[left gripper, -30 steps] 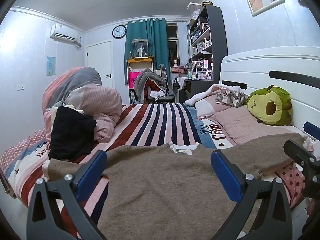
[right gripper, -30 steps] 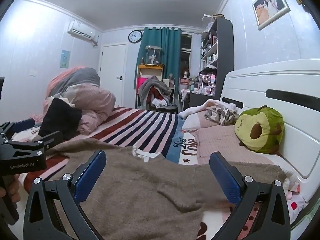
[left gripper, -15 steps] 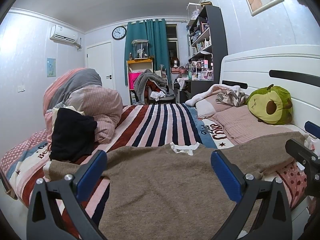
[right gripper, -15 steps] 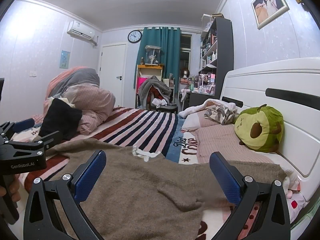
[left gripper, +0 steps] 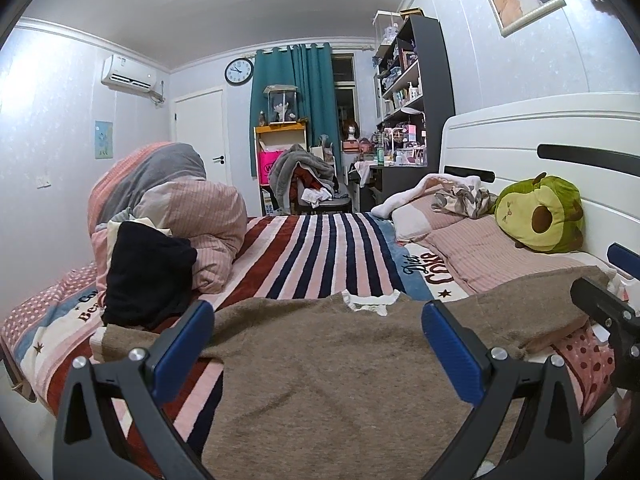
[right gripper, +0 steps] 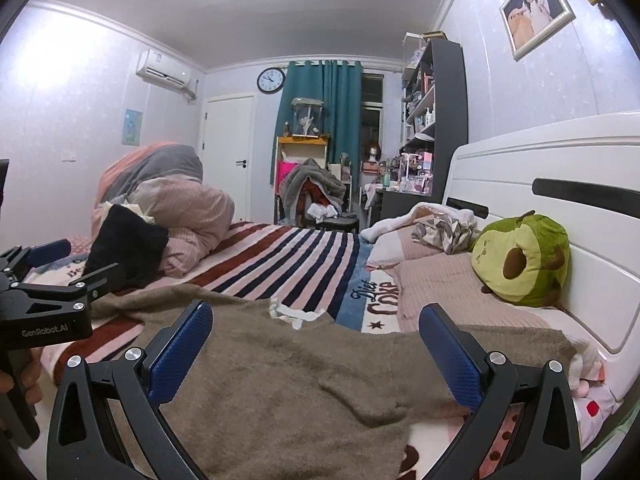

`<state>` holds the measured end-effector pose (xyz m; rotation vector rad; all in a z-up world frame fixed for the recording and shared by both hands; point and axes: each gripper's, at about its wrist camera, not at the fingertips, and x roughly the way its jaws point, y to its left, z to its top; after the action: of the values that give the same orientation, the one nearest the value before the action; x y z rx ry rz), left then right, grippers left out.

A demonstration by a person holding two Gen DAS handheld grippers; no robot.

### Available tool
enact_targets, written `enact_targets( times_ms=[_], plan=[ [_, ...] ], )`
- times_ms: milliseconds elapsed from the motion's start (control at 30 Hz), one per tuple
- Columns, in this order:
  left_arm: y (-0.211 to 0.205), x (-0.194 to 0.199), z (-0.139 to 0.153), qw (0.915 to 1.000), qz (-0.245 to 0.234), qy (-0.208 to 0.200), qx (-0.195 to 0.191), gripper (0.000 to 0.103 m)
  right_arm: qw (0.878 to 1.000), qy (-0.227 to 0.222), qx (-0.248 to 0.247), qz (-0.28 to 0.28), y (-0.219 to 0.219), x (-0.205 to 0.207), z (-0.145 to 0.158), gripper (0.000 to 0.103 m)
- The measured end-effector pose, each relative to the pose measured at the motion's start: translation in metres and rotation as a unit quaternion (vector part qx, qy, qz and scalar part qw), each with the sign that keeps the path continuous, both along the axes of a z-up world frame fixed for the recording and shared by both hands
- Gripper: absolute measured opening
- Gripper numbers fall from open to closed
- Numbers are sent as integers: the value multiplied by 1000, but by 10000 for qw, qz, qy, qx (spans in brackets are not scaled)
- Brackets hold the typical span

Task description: Fold small clothes

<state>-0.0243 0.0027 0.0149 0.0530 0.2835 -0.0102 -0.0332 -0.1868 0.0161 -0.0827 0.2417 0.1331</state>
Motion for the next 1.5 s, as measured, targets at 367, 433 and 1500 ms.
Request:
enact_targets(
  times_ms=[367,433,1500],
  plan=[
    [9,-2,2,9999,107,-57,-59,102,10000,-33,37,44,-1,1,-1,102],
    [8,-1,1,9999,109,-58,-57,102,10000,-31,27,36,-1,0,-3,102],
    [178,65,-52,9959,473,358,-677,102,9873,1201,459,936,83,74,-50,103]
  ],
)
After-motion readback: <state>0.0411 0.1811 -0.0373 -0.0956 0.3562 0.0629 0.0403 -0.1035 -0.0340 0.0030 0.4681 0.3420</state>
